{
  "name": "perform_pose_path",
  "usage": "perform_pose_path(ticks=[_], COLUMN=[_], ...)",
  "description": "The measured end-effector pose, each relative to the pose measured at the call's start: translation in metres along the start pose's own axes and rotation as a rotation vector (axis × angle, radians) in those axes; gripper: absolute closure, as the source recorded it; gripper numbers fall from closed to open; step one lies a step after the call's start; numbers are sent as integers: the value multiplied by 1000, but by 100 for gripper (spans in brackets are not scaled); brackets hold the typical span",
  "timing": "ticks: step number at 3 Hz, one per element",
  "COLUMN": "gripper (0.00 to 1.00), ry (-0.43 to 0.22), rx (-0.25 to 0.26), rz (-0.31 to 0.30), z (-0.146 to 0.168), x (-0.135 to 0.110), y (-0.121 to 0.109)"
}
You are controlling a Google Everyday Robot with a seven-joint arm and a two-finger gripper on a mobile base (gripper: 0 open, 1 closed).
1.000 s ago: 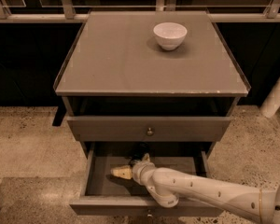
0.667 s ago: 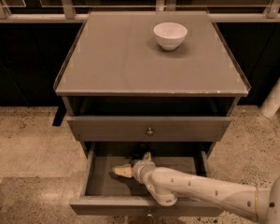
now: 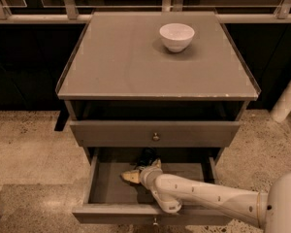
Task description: Pick green can from middle drawer and place on counter
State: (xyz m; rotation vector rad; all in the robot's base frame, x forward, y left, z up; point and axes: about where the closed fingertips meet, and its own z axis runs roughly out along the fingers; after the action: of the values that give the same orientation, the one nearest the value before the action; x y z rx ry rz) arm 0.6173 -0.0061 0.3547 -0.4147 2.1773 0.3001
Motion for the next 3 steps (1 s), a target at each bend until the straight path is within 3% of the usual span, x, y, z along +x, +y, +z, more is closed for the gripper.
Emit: perform_pose_path(ticks=[1, 3], gripper=[0, 42], ry=[-7, -7], rx=[20, 20], rz=[2, 2], z=[8, 8], x=[-1, -1], y=[-3, -3])
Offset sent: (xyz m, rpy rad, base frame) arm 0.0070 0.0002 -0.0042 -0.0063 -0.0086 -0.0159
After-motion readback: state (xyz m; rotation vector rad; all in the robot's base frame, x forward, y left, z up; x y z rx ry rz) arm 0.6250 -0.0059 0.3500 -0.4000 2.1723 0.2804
